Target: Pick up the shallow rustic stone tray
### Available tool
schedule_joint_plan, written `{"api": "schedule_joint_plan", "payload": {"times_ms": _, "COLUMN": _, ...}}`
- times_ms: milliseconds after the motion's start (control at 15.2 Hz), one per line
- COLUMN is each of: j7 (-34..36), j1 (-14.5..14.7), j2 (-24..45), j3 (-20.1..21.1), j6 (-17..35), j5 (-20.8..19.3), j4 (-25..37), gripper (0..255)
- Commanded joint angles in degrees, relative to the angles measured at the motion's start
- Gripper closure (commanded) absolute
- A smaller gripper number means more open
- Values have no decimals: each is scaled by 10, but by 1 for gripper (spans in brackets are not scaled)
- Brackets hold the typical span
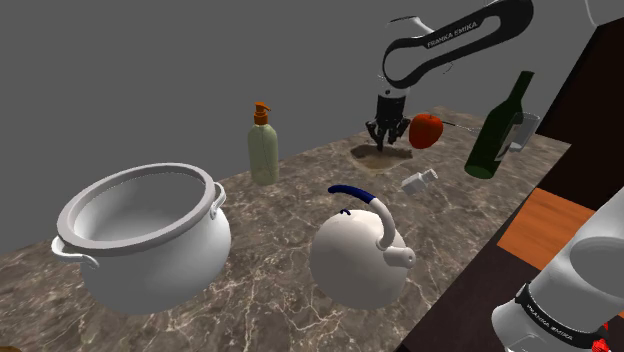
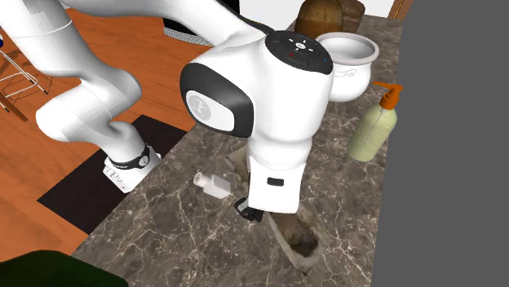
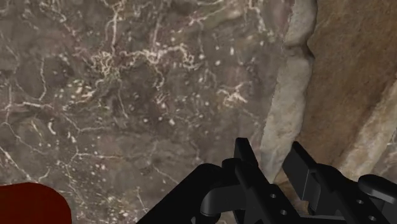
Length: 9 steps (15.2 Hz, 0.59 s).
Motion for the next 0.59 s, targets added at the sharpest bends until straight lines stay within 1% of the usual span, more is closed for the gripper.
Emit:
{"api": "schedule_joint_plan", "payload": {"times_ms": 0, "j7": -1, "j1": 0, "j2": -6, "j3": 0, "j6": -16, "j5": 1, "j4": 10, "gripper": 255}}
{"api": "schedule_joint_plan", "payload": {"times_ms": 396, "j7": -5, "j1": 0, "j2": -19, "j3": 0, "j6": -61, "j5": 3, "j4": 43, "gripper": 255}}
{"api": "schedule_joint_plan", "payload": {"times_ms": 528, "j7": -5, "j1": 0, "j2": -19, "j3": 0, "j6": -62, "j5": 3, "j4": 44, "gripper": 255}}
